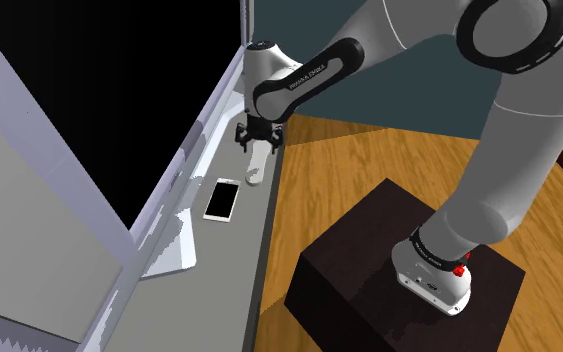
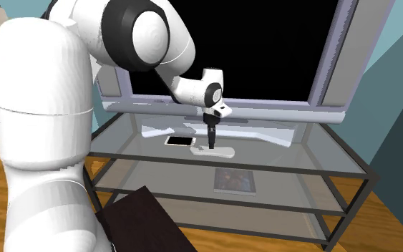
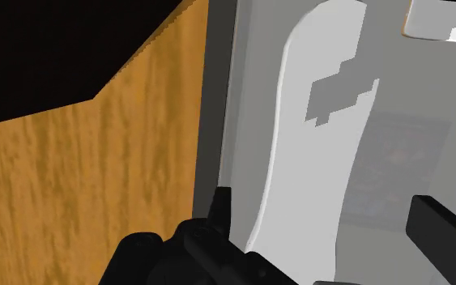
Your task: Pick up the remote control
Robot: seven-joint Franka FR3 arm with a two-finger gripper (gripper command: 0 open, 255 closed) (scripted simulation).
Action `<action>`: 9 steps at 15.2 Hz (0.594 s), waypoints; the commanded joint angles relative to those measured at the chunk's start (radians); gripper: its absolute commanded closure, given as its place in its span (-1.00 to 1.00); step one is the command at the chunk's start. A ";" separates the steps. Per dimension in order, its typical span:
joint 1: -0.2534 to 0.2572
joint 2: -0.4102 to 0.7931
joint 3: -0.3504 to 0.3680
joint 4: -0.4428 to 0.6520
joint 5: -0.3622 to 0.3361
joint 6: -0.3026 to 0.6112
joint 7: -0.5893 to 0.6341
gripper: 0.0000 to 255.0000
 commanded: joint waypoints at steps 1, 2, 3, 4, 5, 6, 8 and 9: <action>0.010 0.041 -0.011 0.021 -0.018 0.016 0.029 -1.00; 0.011 0.050 -0.013 0.019 -0.022 0.026 0.032 -1.00; 0.013 0.059 -0.016 0.018 -0.027 0.037 0.035 -1.00; 0.015 0.069 -0.018 0.016 -0.031 0.048 0.038 -1.00; 0.017 0.079 -0.021 0.015 -0.036 0.058 0.042 -1.00; 0.018 0.089 -0.023 0.014 -0.041 0.068 0.045 -1.00; 0.021 0.104 -0.027 0.013 -0.048 0.085 0.050 -1.00; 0.021 0.104 -0.027 0.013 -0.048 0.085 0.050 -1.00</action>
